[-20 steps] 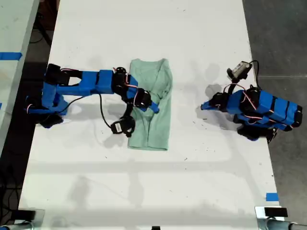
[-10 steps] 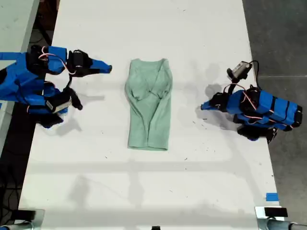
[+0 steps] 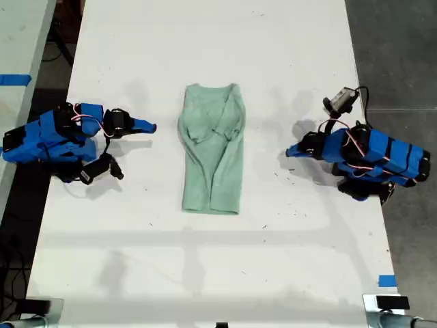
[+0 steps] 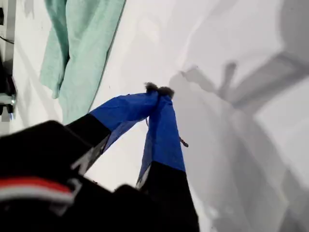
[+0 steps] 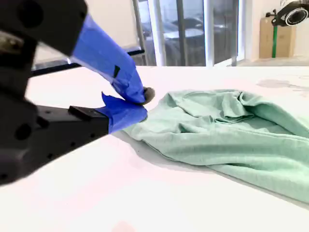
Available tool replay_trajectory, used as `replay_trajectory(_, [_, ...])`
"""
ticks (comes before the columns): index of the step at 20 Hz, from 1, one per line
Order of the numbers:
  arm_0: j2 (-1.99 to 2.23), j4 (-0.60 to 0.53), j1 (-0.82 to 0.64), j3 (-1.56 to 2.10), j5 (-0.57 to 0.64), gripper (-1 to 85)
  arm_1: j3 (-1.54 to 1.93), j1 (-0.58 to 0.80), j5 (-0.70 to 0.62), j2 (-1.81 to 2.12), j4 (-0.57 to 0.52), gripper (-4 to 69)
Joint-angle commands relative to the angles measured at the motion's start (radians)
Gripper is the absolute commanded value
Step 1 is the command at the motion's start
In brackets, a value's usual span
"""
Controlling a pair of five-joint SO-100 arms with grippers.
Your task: Fold t shirt
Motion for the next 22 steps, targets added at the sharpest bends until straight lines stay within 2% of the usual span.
replay_trajectory(1, [0.012, 0.002, 0.006, 0.017, 0.006, -0.1, 0.057, 0.009, 0.008, 0.015, 0.005, -0.9])
replay_trajectory(22, [0.012, 0.018, -0.006, 0.021, -0.008, -0.1, 0.057, 0.014, 0.008, 0.015, 0.005, -0.9])
